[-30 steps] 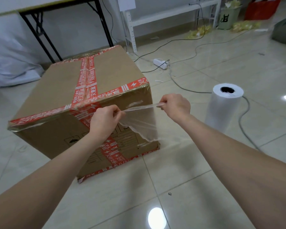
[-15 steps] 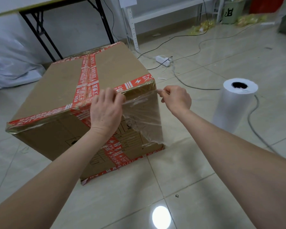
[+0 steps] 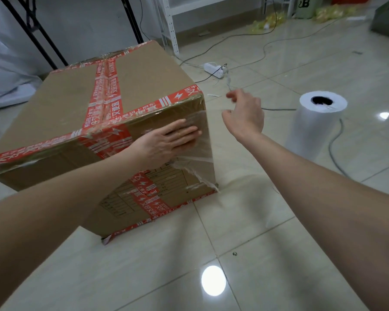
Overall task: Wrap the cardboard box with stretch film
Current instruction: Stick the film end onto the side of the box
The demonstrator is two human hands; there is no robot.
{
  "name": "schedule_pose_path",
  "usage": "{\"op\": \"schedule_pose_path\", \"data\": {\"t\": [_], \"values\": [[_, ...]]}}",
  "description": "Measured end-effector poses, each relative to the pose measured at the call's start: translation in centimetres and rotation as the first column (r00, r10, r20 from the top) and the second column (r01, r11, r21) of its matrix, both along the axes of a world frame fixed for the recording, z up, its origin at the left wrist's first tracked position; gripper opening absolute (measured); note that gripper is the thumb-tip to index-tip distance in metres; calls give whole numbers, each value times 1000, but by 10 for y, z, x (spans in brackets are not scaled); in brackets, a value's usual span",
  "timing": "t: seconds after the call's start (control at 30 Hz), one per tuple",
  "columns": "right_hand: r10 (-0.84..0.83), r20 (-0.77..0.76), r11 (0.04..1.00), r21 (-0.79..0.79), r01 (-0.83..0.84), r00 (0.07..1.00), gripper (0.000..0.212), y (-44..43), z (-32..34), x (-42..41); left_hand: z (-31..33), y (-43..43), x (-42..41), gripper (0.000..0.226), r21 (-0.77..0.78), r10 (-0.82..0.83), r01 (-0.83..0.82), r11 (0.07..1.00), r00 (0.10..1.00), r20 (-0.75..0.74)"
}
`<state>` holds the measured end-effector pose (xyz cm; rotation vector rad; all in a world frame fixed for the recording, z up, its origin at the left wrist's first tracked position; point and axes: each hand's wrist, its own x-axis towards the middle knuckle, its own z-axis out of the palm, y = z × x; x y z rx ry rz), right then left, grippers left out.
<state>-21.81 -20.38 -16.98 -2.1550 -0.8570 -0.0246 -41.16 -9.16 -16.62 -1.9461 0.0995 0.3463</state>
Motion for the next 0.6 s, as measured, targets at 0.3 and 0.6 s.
{"op": "schedule_pose_path", "data": {"t": [0.3,0.6], "values": [[58,656,949,197,-246,752,24,-29,-35,-41,-43,-9,15,77,-73,-35,29,997,996,-81],[57,-33,888,-455,-66,998,76,-31,-188,-83,-52,4,16,69,-54,-128,125,991,990,-61]]}}
